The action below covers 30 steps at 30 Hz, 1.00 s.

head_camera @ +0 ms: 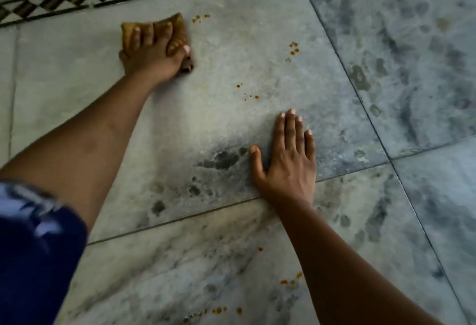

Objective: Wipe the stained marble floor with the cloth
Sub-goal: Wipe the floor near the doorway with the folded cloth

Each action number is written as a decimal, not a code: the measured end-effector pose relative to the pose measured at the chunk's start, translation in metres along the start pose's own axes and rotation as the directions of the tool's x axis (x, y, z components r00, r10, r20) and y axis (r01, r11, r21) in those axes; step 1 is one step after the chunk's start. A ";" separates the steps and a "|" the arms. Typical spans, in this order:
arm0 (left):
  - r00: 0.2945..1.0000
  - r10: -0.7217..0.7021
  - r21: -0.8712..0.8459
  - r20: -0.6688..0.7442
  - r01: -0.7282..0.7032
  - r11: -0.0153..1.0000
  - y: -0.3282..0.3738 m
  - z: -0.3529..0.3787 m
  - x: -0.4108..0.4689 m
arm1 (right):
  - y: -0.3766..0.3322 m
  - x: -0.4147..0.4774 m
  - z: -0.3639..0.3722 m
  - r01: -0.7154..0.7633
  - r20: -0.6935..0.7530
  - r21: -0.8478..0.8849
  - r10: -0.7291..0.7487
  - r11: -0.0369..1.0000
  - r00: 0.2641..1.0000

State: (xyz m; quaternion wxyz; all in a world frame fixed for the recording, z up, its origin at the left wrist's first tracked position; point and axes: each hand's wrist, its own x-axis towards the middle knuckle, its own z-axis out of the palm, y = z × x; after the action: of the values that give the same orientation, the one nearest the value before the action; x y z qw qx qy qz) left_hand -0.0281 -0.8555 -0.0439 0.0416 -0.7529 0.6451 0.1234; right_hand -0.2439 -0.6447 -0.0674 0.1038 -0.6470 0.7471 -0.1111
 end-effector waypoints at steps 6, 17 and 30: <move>0.969 0.245 0.085 0.014 -0.245 0.966 0.024 0.009 -0.036 | 0.000 0.001 0.000 0.001 0.004 0.001 -0.001 1.000 1.000; 0.997 0.072 0.010 -0.001 -0.072 0.997 0.057 -0.016 0.056 | 0.000 0.001 0.000 -0.015 -0.006 0.010 0.015 1.000 1.000; 0.993 0.110 0.051 0.031 -0.112 0.992 0.054 -0.020 0.051 | 0.000 0.001 0.002 -0.008 -0.027 0.025 0.009 1.000 1.000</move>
State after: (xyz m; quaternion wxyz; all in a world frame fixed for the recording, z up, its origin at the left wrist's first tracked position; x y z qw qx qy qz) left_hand -0.0713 -0.9182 -0.0318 0.0636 -0.7126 0.6884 0.1193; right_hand -0.2436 -0.6455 -0.0690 0.1023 -0.6408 0.7499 -0.1288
